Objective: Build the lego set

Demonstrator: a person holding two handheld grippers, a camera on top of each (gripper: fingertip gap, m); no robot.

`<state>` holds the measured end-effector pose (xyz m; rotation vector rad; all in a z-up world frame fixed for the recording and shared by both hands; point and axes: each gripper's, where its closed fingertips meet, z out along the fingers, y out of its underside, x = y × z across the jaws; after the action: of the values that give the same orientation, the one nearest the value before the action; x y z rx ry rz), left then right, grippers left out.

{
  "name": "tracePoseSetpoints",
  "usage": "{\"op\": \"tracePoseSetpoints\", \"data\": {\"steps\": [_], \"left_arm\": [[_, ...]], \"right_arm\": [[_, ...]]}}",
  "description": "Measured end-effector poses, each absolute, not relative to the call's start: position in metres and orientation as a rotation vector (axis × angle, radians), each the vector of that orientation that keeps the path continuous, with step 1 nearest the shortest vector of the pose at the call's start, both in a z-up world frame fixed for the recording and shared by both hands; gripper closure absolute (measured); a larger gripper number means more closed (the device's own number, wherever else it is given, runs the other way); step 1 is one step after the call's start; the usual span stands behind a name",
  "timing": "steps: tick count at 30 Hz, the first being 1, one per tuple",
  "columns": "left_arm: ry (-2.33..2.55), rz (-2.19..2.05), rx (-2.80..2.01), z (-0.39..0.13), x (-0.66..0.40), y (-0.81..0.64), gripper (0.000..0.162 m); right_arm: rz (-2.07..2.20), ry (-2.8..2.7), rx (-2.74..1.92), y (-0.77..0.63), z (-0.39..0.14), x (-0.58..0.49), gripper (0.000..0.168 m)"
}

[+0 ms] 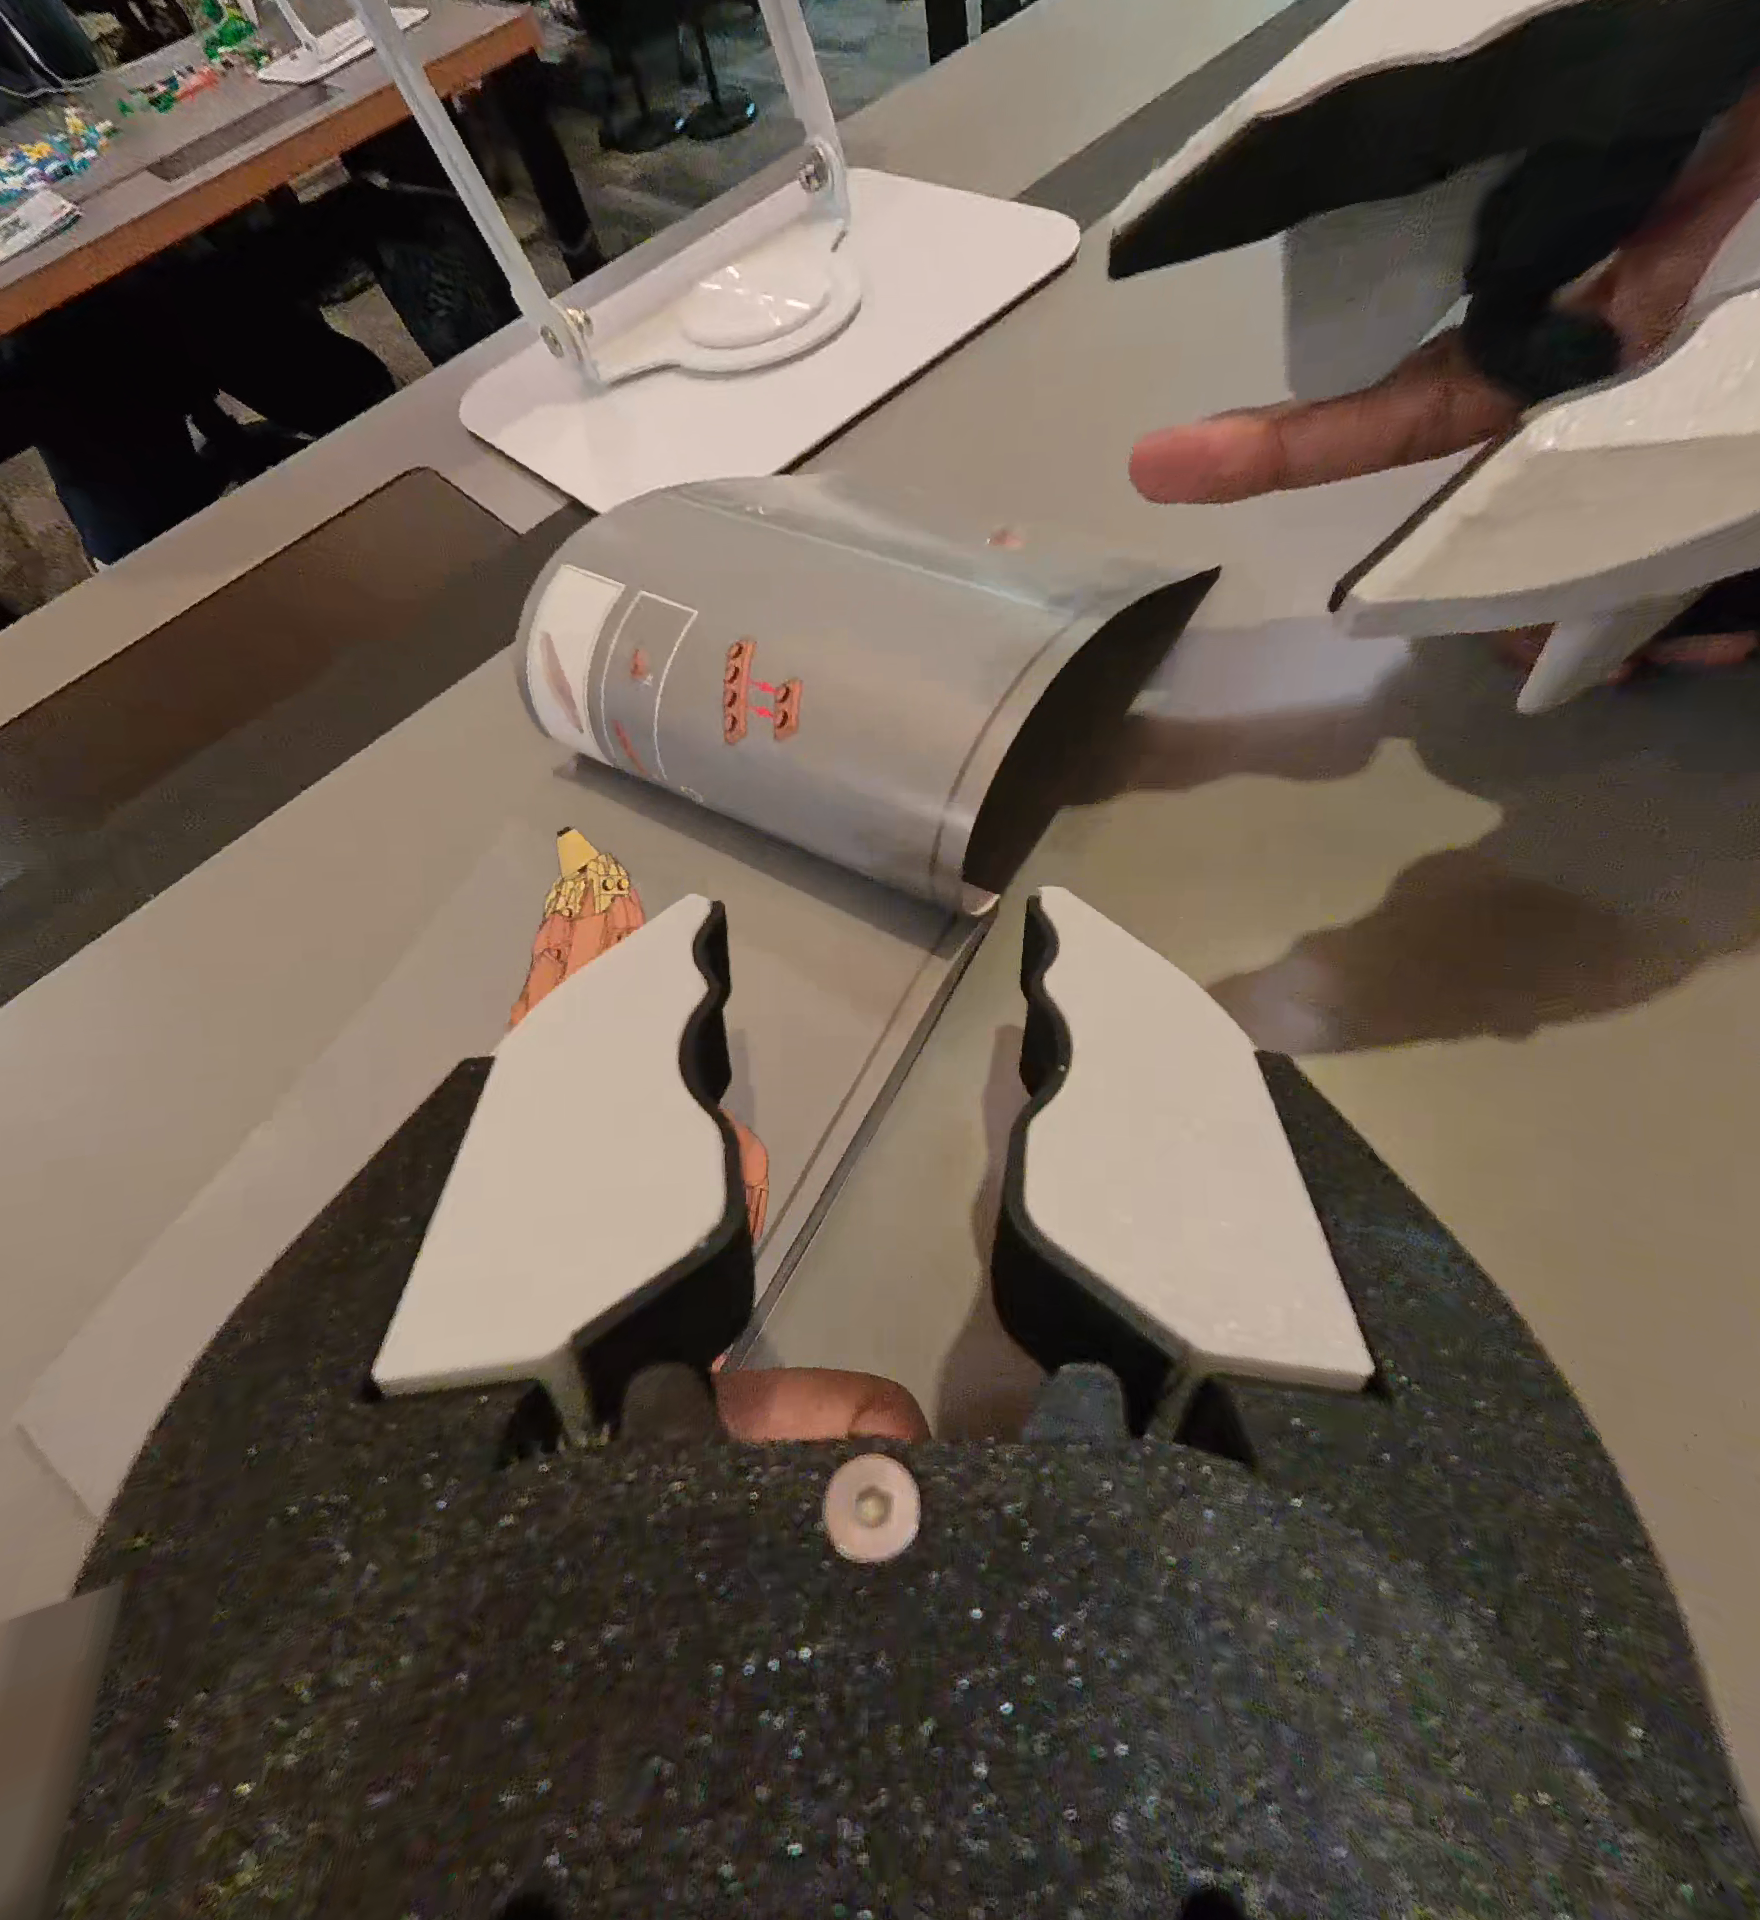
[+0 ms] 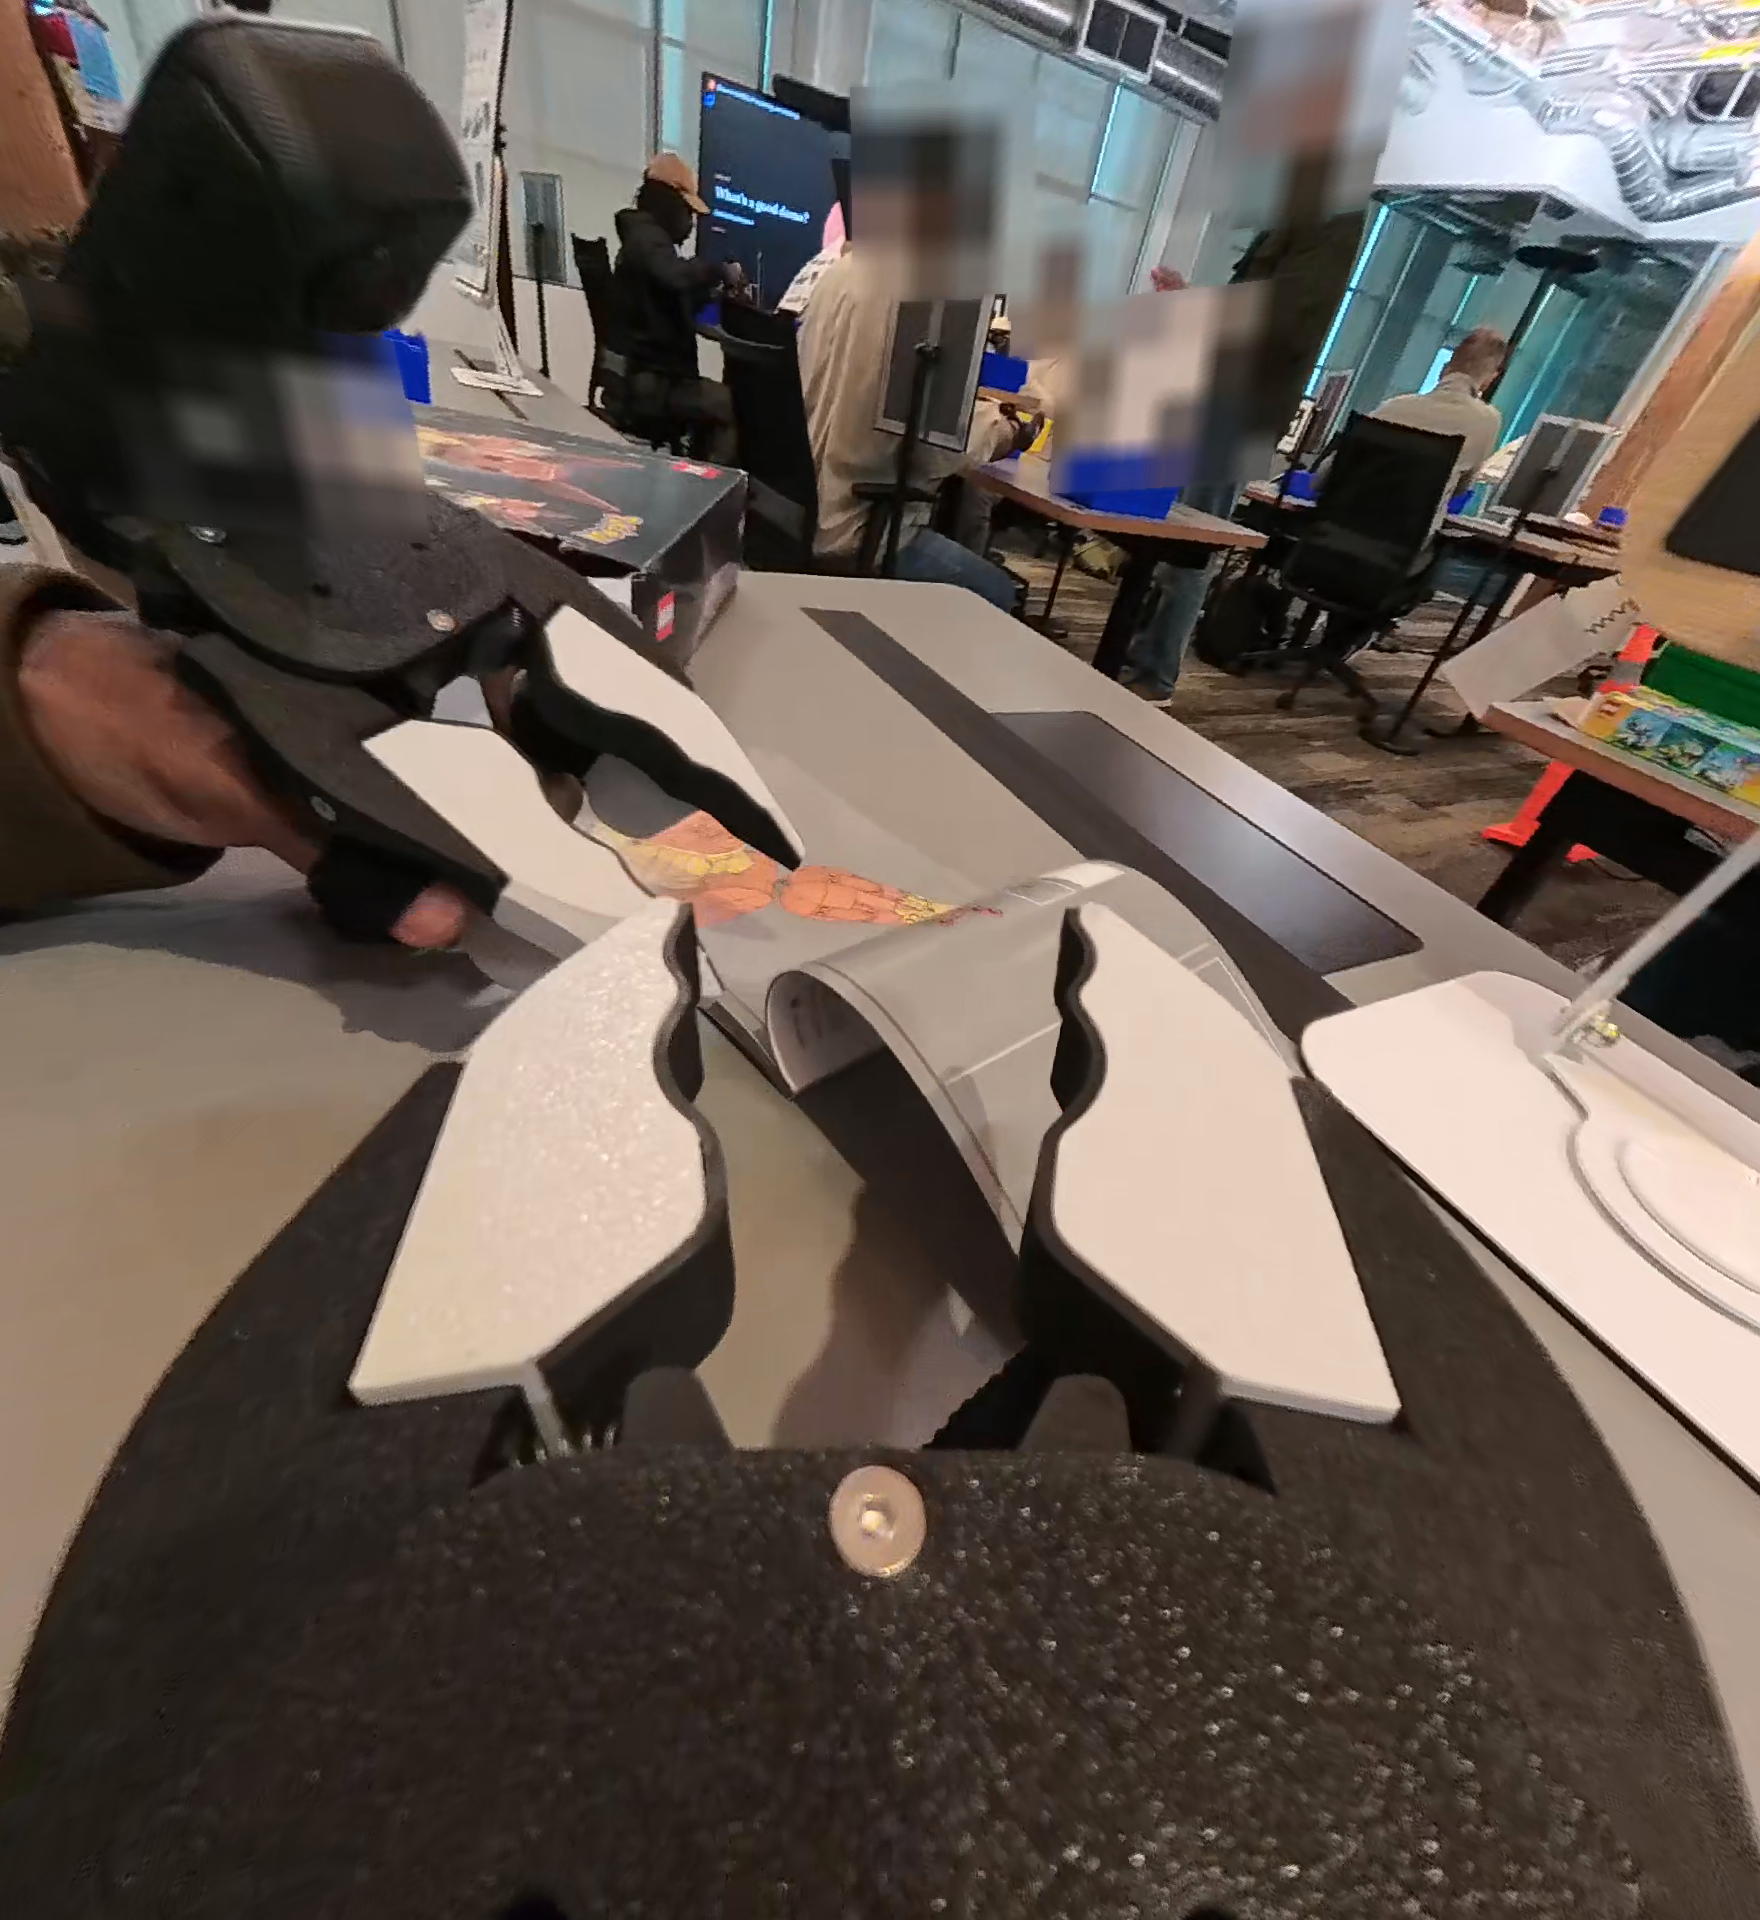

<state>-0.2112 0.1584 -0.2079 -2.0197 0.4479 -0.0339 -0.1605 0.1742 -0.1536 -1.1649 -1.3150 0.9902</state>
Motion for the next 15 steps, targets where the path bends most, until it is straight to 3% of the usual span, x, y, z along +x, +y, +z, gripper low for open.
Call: {"op": "tracePoseSetpoints", "data": {"steps": [3,10,15], "left_arm": [[0.403,-0.065,-2.004,-0.204,-0.215,0.161,0.109],[0.229,-0.149,-1.908,-0.171,-0.201,0.175,0.115],[0.27,0.079,-1.992,-0.179,-0.197,0.186,0.116]], "right_arm": [[0.941,-1.298,-1.141,0.174,-0.151,-0.159,0.106],[0.582,-1.078,-1.314,0.219,-0.15,-0.117,0.136],[0.58,-1.035,-1.466,0.233,-0.166,-0.107,0.146]]}}
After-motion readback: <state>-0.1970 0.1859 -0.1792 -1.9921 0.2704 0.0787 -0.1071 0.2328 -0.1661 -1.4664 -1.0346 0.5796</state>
